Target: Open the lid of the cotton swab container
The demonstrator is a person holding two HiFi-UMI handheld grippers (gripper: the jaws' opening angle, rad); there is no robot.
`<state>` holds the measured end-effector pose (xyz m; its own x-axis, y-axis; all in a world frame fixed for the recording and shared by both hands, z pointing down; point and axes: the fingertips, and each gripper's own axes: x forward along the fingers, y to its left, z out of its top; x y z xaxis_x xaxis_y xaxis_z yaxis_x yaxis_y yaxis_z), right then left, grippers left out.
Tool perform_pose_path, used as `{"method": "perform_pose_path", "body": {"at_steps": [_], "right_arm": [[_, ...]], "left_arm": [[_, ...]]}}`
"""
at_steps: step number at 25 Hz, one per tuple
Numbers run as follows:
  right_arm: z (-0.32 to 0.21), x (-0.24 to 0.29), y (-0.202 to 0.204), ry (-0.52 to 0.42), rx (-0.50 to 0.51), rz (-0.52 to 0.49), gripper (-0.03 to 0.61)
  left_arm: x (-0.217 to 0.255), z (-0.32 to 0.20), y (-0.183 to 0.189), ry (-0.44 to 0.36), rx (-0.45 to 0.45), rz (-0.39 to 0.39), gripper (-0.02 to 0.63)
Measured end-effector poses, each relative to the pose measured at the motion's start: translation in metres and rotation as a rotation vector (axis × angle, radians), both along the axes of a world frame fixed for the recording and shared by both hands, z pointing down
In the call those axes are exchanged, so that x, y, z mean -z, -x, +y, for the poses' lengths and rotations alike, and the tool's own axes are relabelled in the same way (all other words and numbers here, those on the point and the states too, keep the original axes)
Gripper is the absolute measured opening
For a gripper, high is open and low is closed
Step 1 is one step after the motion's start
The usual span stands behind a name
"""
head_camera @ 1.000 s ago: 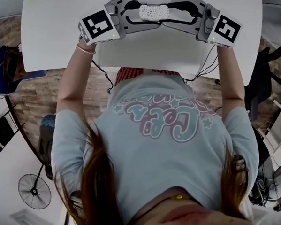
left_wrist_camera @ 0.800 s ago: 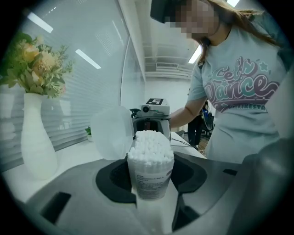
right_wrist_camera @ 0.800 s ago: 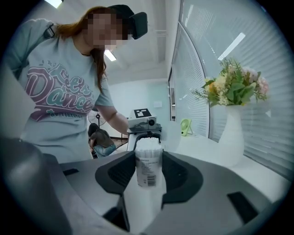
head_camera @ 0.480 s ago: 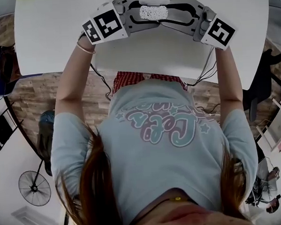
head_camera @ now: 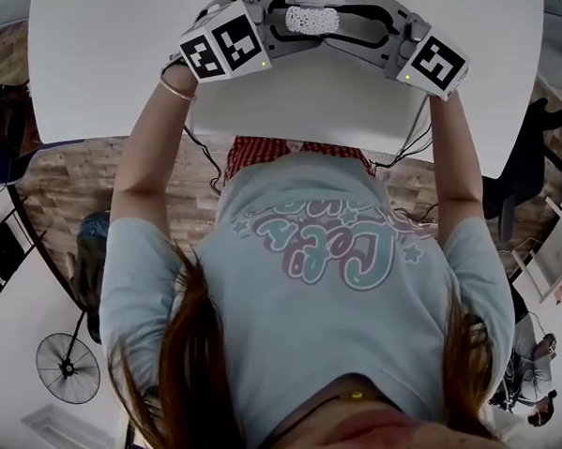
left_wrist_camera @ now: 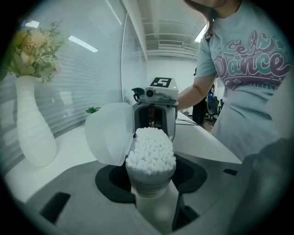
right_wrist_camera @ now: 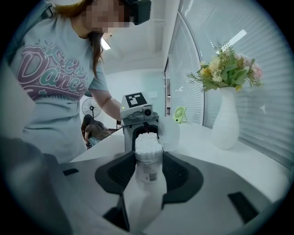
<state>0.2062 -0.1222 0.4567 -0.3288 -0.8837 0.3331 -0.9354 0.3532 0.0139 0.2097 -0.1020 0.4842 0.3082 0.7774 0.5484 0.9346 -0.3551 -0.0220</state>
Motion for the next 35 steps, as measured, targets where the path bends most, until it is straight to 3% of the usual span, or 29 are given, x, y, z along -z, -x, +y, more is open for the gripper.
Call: {"method": "perform_pose_path", "body": {"at_steps": [7,16,29,35], "right_arm": [[-0.001,-0.001,-0.004,0.006,-0.035,-0.013,0.187],[0.000,-0.009,-0.003,0.046,-0.118,-0.058,0.207],[0.010,0.006,-0.010,-0.001,-0.248,-0.089,0.247],[0.013,0.021,-0.007,-0.042,-0.326,-0.103,0.255]], "left_arm": [[-0.001,0.000,-0.005,0.006,0.047,-0.009,0.203],[0.001,-0.012,-0.005,0.035,0.174,-0.007,0.307],[0.021,-0.045,0.005,0.211,0.398,-0.058,0.313],[0.038,-0.056,0.018,0.233,0.463,-0.013,0.313]]}}
